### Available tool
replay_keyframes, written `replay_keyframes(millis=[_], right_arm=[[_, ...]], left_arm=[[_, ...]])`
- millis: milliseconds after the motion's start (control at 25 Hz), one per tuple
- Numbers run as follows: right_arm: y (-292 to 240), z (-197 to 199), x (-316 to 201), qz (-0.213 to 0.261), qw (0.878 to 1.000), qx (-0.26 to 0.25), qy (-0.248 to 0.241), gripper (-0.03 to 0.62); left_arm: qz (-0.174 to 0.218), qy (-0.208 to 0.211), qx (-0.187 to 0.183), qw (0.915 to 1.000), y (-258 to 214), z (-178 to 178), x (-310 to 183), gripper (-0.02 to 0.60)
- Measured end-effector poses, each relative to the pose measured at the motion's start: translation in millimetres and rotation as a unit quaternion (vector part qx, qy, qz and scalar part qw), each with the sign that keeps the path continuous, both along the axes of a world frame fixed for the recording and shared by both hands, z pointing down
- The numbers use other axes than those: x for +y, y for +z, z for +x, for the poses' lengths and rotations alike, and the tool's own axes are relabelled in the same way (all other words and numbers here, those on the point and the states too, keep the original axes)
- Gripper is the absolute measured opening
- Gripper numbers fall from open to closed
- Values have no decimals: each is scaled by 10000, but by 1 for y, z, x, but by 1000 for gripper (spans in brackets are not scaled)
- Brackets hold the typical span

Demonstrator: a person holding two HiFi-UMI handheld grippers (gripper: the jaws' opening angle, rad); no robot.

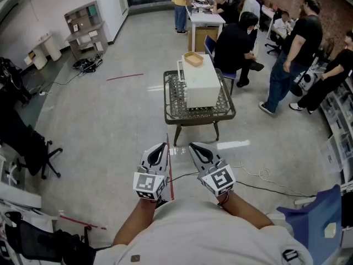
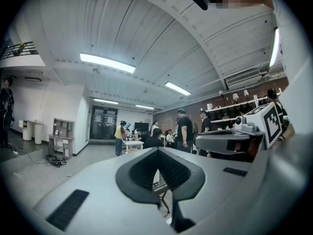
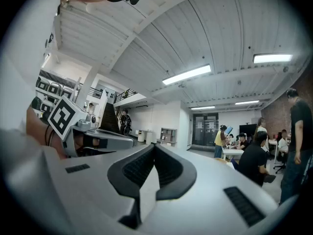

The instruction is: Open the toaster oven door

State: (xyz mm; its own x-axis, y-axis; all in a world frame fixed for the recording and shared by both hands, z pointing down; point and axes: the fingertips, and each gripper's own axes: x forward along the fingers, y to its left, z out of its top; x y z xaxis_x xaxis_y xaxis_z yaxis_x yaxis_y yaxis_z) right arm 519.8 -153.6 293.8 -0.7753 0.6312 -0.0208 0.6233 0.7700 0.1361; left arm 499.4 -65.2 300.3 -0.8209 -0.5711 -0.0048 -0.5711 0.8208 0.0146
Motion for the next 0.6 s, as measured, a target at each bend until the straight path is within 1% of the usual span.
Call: replay_keyframes(millis=[160, 400, 520, 600], right_arm=[[0, -8, 3, -25, 10000, 16, 1, 18], [5, -17, 18, 26, 10000, 11, 27, 18], [8, -26, 30, 35, 10000, 40, 22, 18], [9, -34, 42, 62, 10000, 56, 11, 18]], left_arm=[[-2, 17, 9, 10000, 1, -8, 2, 17], [50, 35, 21, 10000, 5, -17, 17, 17], [65, 61, 22, 10000, 9, -25, 28, 17], [4, 56, -16, 10000, 10, -33, 41, 17]])
